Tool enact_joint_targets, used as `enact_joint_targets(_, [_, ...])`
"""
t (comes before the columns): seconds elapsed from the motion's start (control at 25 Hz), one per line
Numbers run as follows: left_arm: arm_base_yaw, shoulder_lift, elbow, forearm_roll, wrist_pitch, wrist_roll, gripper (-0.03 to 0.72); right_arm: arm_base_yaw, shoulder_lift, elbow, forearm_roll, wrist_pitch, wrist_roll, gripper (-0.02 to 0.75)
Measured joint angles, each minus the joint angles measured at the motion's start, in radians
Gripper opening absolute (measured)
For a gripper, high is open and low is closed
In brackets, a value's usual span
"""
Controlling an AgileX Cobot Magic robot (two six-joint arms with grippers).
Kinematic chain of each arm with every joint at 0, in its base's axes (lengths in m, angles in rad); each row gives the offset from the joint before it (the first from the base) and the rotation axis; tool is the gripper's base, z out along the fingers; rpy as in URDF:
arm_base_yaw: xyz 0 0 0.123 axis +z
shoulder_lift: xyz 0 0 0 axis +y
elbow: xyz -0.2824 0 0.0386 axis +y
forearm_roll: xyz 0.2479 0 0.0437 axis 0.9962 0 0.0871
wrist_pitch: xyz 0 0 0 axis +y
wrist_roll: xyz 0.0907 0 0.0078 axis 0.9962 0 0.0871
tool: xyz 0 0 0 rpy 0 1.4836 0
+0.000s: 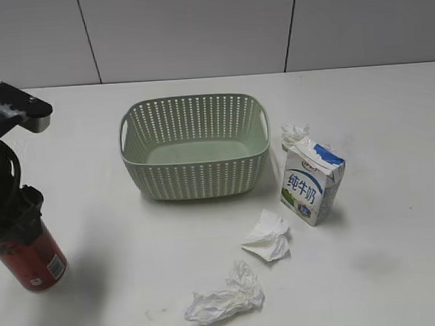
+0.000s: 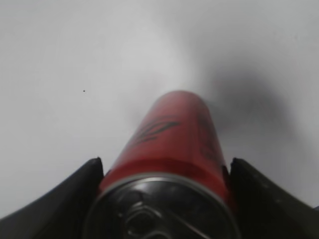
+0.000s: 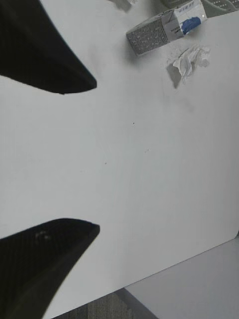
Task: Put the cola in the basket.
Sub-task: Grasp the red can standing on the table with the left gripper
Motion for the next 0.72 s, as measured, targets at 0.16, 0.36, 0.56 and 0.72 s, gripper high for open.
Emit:
enact_joint_targets(0.16, [0.000,0.001,0.000,-0.006,-0.001,0.000,0.537,0.000,0.000,0.000,0.000,0.000,0.000,0.590])
enact_joint_targets(0.36, [0.000,0.001,0.000,-0.014,-0.001,0.000,0.537,0.000,0.000,0.000,0.000,0.000,0.000,0.590])
enact_joint_targets(0.56, [0.001,-0.002,-0.003,-0.017,0.003,0.000,0.534,0.000,0.000,0.000,0.000,0.000,0.000,0.590])
enact_joint_targets(0.72, [0.001,-0.011,-0.077,-0.017,0.050,0.000,0.531,0.000,0.000,0.000,0.000,0.000,0.000,0.590])
